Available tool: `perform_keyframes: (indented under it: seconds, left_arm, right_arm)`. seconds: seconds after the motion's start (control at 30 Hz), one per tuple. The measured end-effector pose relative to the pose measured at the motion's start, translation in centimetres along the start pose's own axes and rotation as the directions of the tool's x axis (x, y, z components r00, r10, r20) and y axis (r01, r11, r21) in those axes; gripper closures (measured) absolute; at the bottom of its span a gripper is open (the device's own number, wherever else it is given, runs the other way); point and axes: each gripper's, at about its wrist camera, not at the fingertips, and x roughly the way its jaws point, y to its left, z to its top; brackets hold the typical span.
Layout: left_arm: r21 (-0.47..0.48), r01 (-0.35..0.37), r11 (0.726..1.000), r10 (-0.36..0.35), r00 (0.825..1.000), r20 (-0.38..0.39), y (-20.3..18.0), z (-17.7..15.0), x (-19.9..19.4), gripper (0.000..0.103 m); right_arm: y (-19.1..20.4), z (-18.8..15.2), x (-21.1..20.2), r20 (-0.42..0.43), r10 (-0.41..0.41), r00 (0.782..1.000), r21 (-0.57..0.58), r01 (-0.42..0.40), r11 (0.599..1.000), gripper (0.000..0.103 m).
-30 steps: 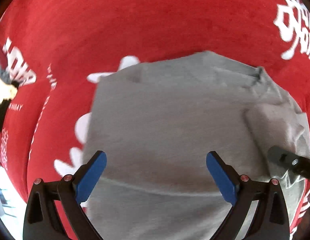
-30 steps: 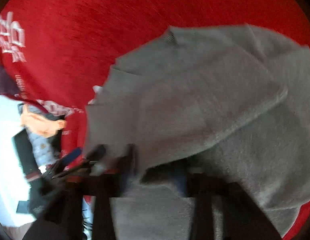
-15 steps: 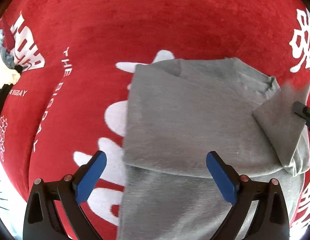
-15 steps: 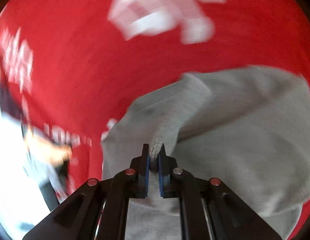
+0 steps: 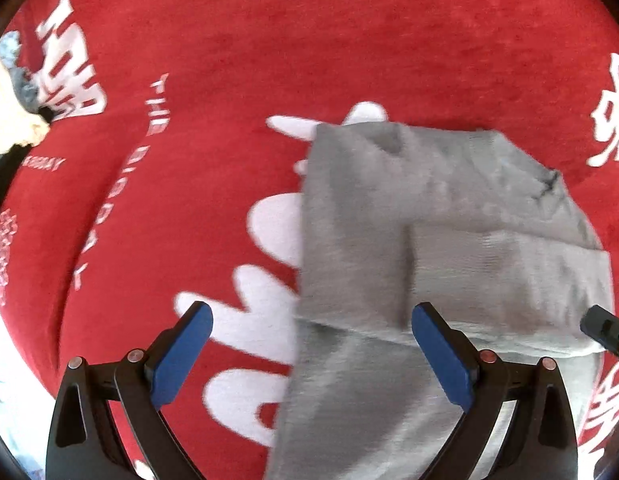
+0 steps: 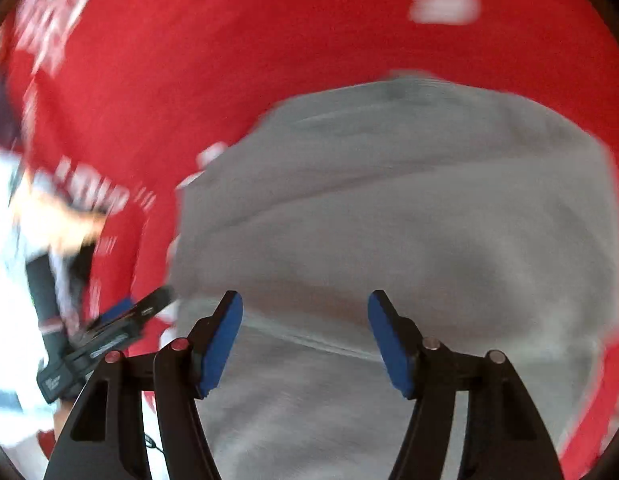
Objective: Fold small clothes
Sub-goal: 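Carry the held sleeve with the right gripper across the sweater body, then lay the sleeve flat and open the right gripper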
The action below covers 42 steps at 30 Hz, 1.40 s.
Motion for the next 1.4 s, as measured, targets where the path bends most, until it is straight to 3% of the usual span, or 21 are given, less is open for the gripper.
perform_keyframes:
  seconds: [0.1,0.23,0.33,0.4,0.47,0.6,0.67,0.73,0.87,1.0,1.4]
  left_arm:
    - [0.046,0.039,0.998,-0.04,0.999,0.025,-2.3,0.5,-0.2,0.003]
    - [0.095,0.06,0.994,-0.062,0.998,0.016,-5.5,0.9,0.6,0.003]
    - [0.111,0.056,0.992,-0.057,0.998,0.004,-7.4,1.2,1.3,0.003]
    - [0.115,0.049,0.992,-0.05,0.999,0.007,-8.2,1.3,1.4,0.003]
    - [0.119,0.022,0.993,-0.021,1.0,-0.004,-8.6,1.2,1.9,0.003]
    - [0.158,-0.045,0.986,0.057,0.996,-0.075,-8.3,0.6,4.2,0.002]
    - [0.128,-0.021,0.992,0.029,0.997,-0.068,-7.7,0.4,3.9,0.002]
    - [0.142,-0.037,0.989,0.047,0.997,-0.065,-7.8,0.4,3.7,0.002]
    - [0.158,-0.047,0.986,0.058,0.996,-0.067,-8.3,0.0,3.3,0.002]
    - [0.158,-0.04,0.987,0.052,0.996,-0.074,-8.8,-0.3,2.4,0.002]
    - [0.224,-0.014,0.974,0.036,0.995,-0.096,-10.0,-2.3,-0.3,0.002]
  right_arm:
    - [-7.3,-1.1,-4.3,0.074,-0.054,0.996,0.229,0.036,0.973,0.033]
    - [-14.3,-3.3,-6.8,0.102,-0.066,0.993,0.477,0.009,0.879,0.038]
    - [-17.6,-3.5,-6.2,0.11,-0.016,0.994,0.578,-0.05,0.814,0.064]
    - [-18.5,-3.2,-5.5,0.119,0.003,0.993,0.602,-0.074,0.795,0.093]
    - [-18.8,-2.9,-5.5,0.119,-0.017,0.993,0.597,-0.058,0.8,0.095]
    - [-19.0,-2.8,-6.0,0.116,-0.068,0.991,0.529,-0.003,0.848,0.095]
    - [-19.3,-3.1,-6.0,0.117,-0.049,0.992,0.509,-0.017,0.86,0.095]
    - [-18.4,-3.0,-6.5,0.109,-0.062,0.992,0.463,0.005,0.886,0.093]
    - [-16.5,-3.2,-6.9,0.066,-0.098,0.993,0.371,0.067,0.926,0.082]
    - [-14.8,-3.9,-7.3,0.045,-0.091,0.995,0.337,0.071,0.939,0.063]
    - [-11.6,-6.5,-8.0,-0.024,-0.108,0.994,0.268,0.11,0.957,0.053]
